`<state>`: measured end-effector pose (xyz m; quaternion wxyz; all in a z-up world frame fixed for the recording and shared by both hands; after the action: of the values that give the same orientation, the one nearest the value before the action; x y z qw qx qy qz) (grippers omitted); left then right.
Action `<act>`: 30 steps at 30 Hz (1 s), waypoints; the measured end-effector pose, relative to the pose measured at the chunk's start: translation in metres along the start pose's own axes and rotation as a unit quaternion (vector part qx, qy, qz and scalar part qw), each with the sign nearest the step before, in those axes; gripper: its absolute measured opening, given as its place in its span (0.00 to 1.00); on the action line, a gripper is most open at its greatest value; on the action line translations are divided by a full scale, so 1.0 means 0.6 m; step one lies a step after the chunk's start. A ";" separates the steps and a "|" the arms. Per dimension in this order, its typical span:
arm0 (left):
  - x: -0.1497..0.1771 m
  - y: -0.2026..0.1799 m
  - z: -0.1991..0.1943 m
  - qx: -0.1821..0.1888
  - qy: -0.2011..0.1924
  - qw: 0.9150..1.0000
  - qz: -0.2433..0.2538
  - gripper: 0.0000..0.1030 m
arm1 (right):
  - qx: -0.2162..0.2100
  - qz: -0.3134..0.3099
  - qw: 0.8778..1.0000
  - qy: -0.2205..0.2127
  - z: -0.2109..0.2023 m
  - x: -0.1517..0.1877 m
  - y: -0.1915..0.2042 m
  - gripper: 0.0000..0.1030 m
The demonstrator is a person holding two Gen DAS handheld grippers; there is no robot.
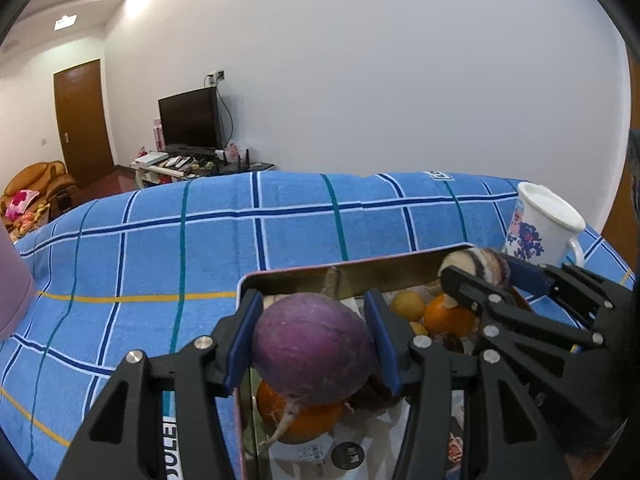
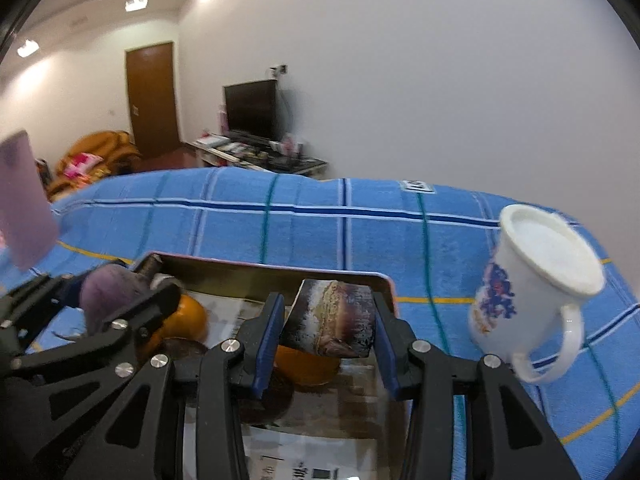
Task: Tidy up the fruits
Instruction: 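Open both tools to release the fruits in the tin box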
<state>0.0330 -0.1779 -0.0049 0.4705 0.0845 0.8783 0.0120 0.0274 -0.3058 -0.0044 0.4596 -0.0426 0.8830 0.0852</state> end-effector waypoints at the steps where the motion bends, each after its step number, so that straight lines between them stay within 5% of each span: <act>1: 0.001 0.001 -0.003 0.001 -0.004 1.000 0.002 0.56 | -0.012 0.004 1.000 -0.002 0.001 -0.001 -0.002 0.44; 7: 0.004 0.022 -0.026 -0.023 -0.032 0.999 -0.006 0.86 | -0.078 0.044 0.996 -0.016 -0.001 0.000 -0.019 0.44; 13: 0.006 0.039 -0.048 -0.049 -0.052 0.997 -0.012 1.00 | -0.105 0.049 0.993 -0.024 -0.002 0.003 -0.012 0.44; 25: 0.012 0.044 -0.074 -0.066 -0.075 0.995 -0.002 1.00 | -0.066 0.029 0.993 -0.094 -0.045 0.006 0.007 0.66; 30: 0.017 0.043 -0.074 -0.071 -0.075 0.995 -0.002 1.00 | 0.001 -0.019 0.990 -0.137 -0.074 0.013 0.040 0.71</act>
<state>-0.0058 -0.1480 0.0137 0.5394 0.0503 0.8379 0.0669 -0.0162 -0.2907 0.0170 0.5778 -0.0467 0.8109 0.0802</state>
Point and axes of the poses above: each gripper's, at about its wrist camera, not at the fingertips, and z roughly the way its jaws point, y to its left, x to its underside, the point moved 1 cm from there along z, roughly the way its jaws point, and after that the axes turned 12 degrees about -x, right-handed, at the moved point
